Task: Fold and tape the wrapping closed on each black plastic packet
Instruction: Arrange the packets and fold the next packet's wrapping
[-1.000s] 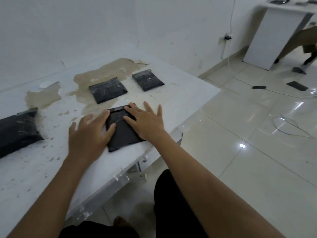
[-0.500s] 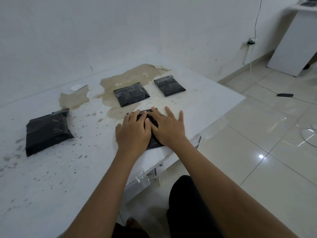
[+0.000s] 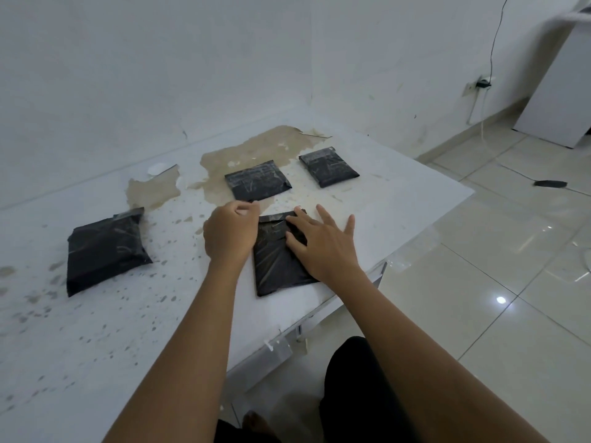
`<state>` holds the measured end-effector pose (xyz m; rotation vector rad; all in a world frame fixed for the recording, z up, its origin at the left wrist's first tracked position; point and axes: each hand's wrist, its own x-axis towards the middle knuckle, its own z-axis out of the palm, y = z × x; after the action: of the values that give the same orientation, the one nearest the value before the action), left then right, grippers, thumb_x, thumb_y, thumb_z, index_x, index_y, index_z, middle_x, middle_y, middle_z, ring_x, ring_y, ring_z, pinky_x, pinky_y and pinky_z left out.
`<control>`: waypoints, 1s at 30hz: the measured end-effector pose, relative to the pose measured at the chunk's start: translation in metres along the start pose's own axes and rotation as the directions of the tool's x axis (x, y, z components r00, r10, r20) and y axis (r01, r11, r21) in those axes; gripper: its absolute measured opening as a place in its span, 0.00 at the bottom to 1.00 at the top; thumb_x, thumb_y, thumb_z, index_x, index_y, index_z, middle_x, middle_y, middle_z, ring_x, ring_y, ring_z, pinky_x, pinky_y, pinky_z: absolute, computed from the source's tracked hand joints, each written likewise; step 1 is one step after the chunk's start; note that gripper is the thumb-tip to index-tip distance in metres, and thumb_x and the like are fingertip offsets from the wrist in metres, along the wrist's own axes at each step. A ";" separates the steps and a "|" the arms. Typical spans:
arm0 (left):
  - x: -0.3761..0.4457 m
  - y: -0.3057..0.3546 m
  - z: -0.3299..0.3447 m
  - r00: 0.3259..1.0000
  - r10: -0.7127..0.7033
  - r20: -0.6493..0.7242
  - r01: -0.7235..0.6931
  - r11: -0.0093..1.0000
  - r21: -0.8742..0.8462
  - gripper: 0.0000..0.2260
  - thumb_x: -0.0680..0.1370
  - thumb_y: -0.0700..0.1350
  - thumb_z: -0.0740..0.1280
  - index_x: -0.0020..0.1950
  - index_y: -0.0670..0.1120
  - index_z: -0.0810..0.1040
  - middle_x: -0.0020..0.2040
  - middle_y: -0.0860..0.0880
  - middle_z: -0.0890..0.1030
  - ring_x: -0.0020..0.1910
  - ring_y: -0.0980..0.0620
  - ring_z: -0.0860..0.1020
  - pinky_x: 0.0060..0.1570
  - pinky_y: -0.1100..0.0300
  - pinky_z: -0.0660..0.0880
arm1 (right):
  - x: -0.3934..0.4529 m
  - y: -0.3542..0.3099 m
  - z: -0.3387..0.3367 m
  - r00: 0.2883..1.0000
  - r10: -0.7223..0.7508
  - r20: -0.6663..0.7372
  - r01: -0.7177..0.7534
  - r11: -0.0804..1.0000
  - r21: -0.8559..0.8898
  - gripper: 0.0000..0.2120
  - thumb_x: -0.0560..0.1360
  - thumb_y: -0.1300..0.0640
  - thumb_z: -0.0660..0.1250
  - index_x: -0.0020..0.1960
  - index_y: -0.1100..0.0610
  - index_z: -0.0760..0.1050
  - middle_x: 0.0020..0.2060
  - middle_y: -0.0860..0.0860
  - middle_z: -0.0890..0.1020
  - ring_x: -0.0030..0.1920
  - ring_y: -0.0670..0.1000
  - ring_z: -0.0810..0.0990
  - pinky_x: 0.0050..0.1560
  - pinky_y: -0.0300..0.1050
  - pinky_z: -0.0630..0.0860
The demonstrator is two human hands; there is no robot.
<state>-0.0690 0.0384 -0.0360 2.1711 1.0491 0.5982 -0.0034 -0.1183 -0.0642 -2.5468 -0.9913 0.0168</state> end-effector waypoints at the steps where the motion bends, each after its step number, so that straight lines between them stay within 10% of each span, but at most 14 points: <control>1: 0.006 0.002 -0.002 0.997 -0.045 0.067 0.043 0.998 0.036 0.15 0.78 0.63 0.66 0.46 0.54 0.84 0.41 0.54 0.82 0.47 0.47 0.81 0.43 0.56 0.73 | 0.000 0.000 0.000 1.000 -0.002 -0.006 0.002 1.000 -0.003 0.23 0.83 0.38 0.48 0.76 0.39 0.63 0.80 0.40 0.58 0.81 0.52 0.49 0.73 0.75 0.41; 13: 0.015 -0.008 -0.008 0.980 -0.033 0.194 0.051 0.995 -0.088 0.11 0.73 0.56 0.78 0.52 0.53 0.88 0.52 0.53 0.87 0.52 0.55 0.81 0.52 0.61 0.72 | 0.001 0.000 0.002 0.997 -0.028 -0.075 0.023 0.997 -0.077 0.21 0.84 0.43 0.50 0.74 0.43 0.68 0.74 0.43 0.67 0.75 0.50 0.60 0.70 0.77 0.52; 30: -0.005 -0.028 -0.010 0.999 0.021 0.042 -0.010 0.969 -0.249 0.09 0.77 0.43 0.74 0.56 0.50 0.88 0.47 0.54 0.86 0.42 0.67 0.79 0.41 0.80 0.68 | 0.000 -0.003 0.000 0.999 -0.027 -0.017 0.026 0.996 -0.090 0.21 0.82 0.36 0.46 0.74 0.30 0.60 0.68 0.44 0.66 0.71 0.53 0.62 0.69 0.78 0.49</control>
<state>-0.0923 0.0509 -0.0496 1.9658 0.8838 0.6486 -0.0051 -0.1160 -0.0634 -2.6099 -1.0407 -0.0601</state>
